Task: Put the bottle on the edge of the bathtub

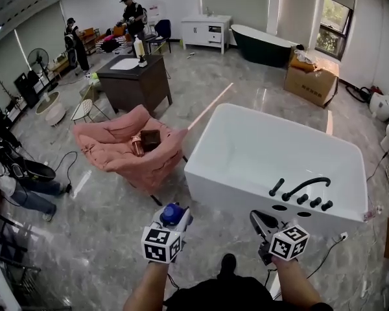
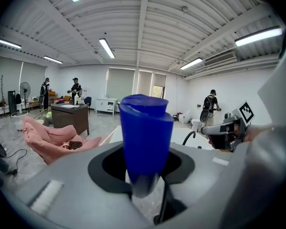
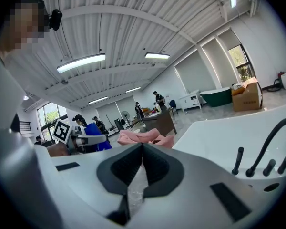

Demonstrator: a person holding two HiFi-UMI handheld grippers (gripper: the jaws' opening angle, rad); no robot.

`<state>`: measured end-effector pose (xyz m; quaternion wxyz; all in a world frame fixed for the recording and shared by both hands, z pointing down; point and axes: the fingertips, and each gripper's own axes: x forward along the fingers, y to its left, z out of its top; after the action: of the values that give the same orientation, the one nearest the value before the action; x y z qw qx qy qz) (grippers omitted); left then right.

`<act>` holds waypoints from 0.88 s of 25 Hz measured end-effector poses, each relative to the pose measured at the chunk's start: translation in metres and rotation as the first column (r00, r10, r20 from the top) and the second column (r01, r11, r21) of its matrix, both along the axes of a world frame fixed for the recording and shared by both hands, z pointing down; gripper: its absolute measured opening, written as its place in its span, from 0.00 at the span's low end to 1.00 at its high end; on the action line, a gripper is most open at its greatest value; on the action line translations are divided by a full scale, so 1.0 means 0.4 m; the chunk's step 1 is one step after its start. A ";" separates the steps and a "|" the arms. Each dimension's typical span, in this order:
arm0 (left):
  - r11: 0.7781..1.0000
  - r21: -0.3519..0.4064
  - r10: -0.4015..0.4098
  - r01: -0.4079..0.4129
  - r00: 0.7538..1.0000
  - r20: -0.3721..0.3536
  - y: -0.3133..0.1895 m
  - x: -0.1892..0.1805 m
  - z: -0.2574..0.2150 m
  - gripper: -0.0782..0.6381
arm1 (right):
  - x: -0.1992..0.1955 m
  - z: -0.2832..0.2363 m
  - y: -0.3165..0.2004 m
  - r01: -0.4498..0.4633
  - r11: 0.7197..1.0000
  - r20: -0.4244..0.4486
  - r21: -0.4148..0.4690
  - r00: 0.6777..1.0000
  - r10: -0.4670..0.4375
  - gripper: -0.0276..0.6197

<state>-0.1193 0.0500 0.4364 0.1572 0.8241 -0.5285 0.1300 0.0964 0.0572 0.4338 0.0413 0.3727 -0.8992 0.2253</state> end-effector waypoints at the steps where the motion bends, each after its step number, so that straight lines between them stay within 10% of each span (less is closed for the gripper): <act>1: 1.000 -0.002 0.002 -0.002 1.000 0.001 -0.017 0.010 -0.001 0.31 | 0.009 0.002 -0.017 0.000 1.000 0.003 -0.003 1.000 0.000 0.06; 22: 0.998 -0.059 0.015 -0.014 1.000 0.025 -0.256 0.143 0.006 0.32 | 0.160 0.068 -0.270 -0.014 0.996 0.060 -0.090 0.998 0.019 0.06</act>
<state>-0.0619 -0.0524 0.4386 0.1736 0.8213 -0.5203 0.1569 0.1603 -0.0509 0.4611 0.0286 0.3708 -0.8859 0.2771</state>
